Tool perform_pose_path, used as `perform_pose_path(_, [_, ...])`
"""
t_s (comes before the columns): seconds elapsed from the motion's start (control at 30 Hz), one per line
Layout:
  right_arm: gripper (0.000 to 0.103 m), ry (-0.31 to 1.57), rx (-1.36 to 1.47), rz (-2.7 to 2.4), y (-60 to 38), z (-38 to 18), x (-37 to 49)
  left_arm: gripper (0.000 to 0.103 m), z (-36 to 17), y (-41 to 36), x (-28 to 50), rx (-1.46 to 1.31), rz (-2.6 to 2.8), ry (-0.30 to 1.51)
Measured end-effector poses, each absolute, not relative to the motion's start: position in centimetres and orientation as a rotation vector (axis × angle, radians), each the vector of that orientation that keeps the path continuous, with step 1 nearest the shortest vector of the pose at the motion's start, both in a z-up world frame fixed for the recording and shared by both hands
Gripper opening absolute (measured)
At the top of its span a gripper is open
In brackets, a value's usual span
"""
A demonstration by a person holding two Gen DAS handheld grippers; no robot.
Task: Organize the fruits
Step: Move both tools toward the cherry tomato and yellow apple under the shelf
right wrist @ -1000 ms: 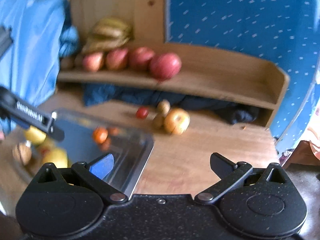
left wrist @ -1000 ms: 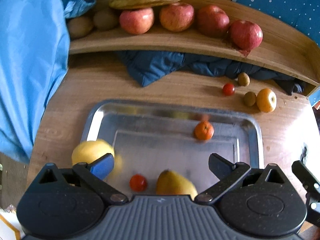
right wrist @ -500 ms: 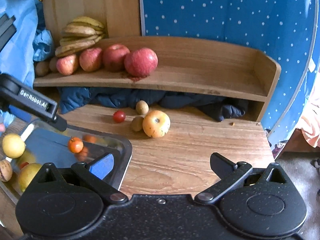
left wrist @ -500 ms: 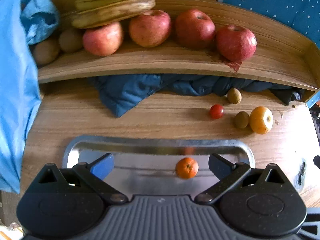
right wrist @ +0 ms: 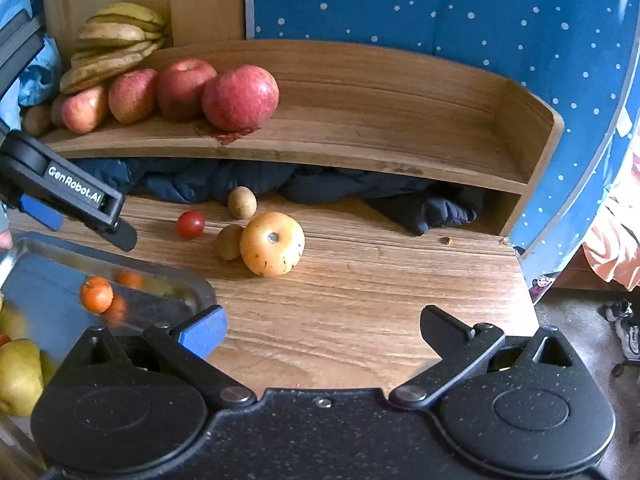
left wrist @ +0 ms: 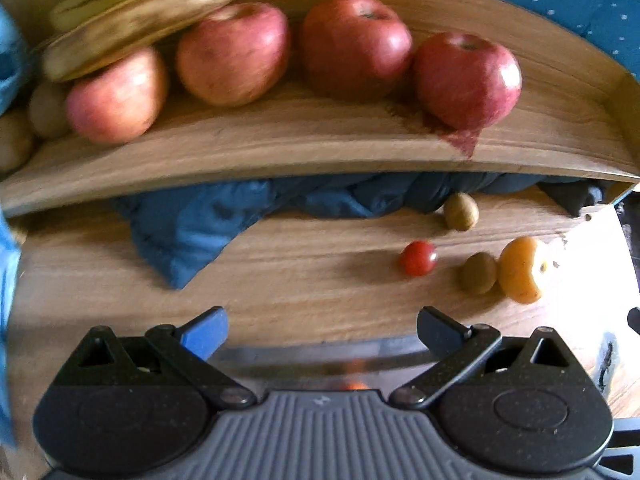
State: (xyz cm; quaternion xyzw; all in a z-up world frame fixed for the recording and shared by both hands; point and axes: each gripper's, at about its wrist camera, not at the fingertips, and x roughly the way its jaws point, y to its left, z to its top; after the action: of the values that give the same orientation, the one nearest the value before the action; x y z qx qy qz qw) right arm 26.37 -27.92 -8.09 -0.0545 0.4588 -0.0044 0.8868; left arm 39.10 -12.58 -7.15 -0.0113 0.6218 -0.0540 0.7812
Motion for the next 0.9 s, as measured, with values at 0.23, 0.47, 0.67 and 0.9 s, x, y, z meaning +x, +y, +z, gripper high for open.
perform_pose_path(0.23, [0.101, 0.948, -0.126, -0.020, -26.7, -8.7, 28.2, 0.102, -8.2, -13.6, 40.6, 0.028, -0.212, 1.318])
perform_pose_path(0.47, [0.098, 0.962, -0.146, -0.041, -26.1, -9.8, 30.2, 0.102, -9.2, -13.9, 41.6, 0.062, -0.293, 1.321])
perform_pose_path(0.67, [0.092, 0.984, -0.156, -0.033, -26.1, -10.4, 31.6, 0.101, -10.0, -14.1, 42.3, 0.065, -0.315, 1.312])
perform_pose_path(0.9, [0.087, 1.011, -0.165, -0.022, -25.2, -11.1, 32.6, 0.096, -10.5, -13.9, 42.8, 0.012, -0.331, 1.302])
